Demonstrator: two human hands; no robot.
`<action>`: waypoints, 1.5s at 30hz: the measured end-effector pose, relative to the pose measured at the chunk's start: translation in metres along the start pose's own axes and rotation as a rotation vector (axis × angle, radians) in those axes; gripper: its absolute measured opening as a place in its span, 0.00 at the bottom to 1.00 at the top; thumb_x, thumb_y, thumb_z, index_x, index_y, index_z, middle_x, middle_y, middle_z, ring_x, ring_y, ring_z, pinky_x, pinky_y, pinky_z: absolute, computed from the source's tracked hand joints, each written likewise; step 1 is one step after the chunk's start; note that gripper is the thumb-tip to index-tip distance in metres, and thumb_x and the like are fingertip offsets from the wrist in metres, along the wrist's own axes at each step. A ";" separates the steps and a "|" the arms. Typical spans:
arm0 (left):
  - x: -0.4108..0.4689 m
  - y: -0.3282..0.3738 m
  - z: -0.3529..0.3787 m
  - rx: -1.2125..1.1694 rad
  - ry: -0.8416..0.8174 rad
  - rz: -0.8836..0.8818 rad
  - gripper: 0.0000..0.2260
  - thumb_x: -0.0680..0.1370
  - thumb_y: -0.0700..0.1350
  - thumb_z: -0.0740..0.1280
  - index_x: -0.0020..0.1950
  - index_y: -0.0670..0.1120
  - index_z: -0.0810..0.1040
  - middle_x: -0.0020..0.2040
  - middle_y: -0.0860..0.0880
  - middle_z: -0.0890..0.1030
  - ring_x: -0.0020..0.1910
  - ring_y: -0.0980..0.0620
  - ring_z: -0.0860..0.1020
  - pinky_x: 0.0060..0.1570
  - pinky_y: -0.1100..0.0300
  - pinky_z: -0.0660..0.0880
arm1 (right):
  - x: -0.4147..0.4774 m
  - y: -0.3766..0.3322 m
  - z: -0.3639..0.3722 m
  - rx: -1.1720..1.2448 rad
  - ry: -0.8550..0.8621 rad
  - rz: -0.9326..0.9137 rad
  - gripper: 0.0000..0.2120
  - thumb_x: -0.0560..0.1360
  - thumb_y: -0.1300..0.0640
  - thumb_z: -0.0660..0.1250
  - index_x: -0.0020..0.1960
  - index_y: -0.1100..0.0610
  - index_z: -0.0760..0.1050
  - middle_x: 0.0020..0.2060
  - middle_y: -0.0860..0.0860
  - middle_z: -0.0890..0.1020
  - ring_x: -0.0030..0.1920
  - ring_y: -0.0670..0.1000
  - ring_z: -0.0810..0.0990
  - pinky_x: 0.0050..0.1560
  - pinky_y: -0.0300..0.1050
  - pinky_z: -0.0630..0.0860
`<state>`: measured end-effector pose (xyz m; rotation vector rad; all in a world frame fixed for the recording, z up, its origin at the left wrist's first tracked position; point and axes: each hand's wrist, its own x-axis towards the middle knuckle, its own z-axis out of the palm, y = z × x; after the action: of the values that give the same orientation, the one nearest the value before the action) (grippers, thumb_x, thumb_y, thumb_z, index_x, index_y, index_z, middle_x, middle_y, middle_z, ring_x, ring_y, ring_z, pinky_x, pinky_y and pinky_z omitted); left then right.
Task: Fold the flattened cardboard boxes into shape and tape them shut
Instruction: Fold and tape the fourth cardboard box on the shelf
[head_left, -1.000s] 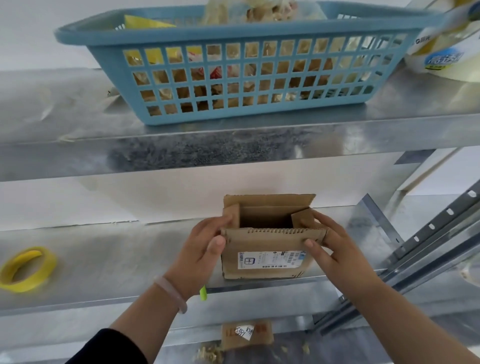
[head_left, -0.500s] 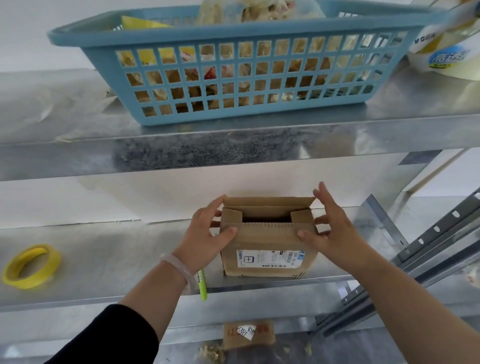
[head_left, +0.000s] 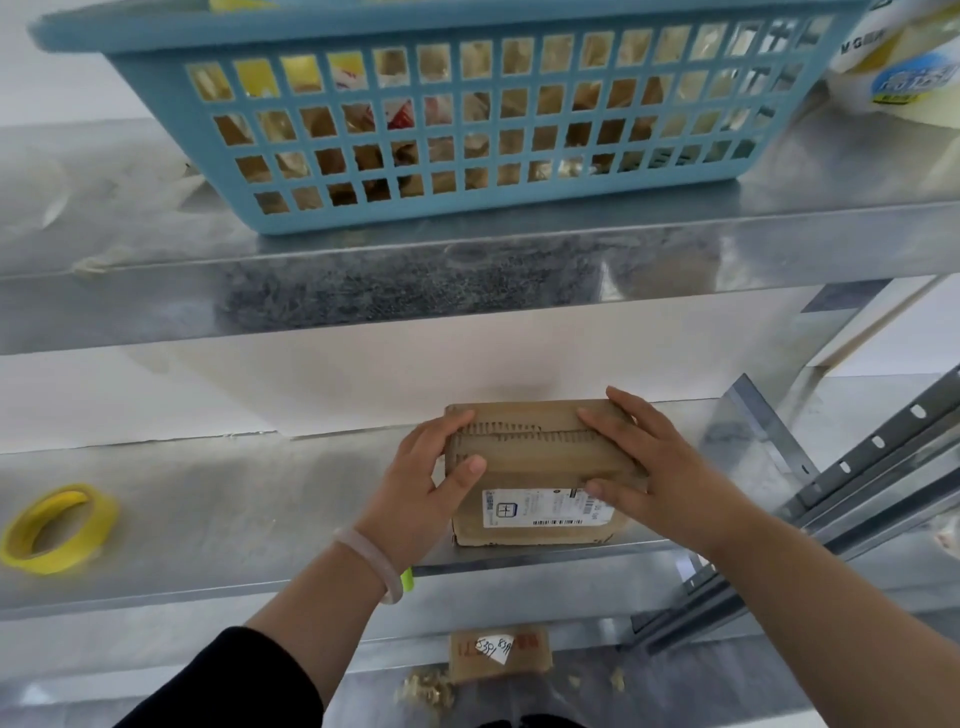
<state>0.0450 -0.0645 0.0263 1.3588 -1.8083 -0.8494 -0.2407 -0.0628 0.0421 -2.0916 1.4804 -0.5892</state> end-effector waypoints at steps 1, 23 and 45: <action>0.001 0.001 0.002 -0.002 0.007 -0.018 0.16 0.78 0.62 0.60 0.65 0.68 0.64 0.63 0.66 0.67 0.64 0.65 0.66 0.63 0.67 0.66 | 0.003 0.000 0.001 -0.015 0.004 0.003 0.34 0.69 0.35 0.67 0.72 0.32 0.58 0.75 0.37 0.52 0.73 0.39 0.57 0.73 0.42 0.62; 0.012 -0.005 0.026 0.029 -0.137 -0.133 0.23 0.79 0.55 0.63 0.73 0.60 0.62 0.71 0.53 0.66 0.68 0.54 0.67 0.67 0.51 0.70 | 0.008 0.024 0.017 -0.187 0.050 0.114 0.32 0.75 0.45 0.70 0.75 0.41 0.62 0.78 0.44 0.54 0.75 0.52 0.60 0.75 0.48 0.59; 0.008 -0.030 0.019 0.639 -0.029 0.261 0.22 0.83 0.55 0.50 0.68 0.48 0.75 0.72 0.50 0.71 0.73 0.49 0.65 0.69 0.51 0.67 | 0.029 -0.020 0.057 -0.659 0.034 -0.120 0.33 0.82 0.39 0.40 0.72 0.57 0.71 0.71 0.53 0.72 0.71 0.54 0.71 0.70 0.52 0.60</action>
<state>0.0426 -0.0775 -0.0076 1.4294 -2.3285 -0.1453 -0.1824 -0.0762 0.0120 -2.6841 1.7417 -0.1809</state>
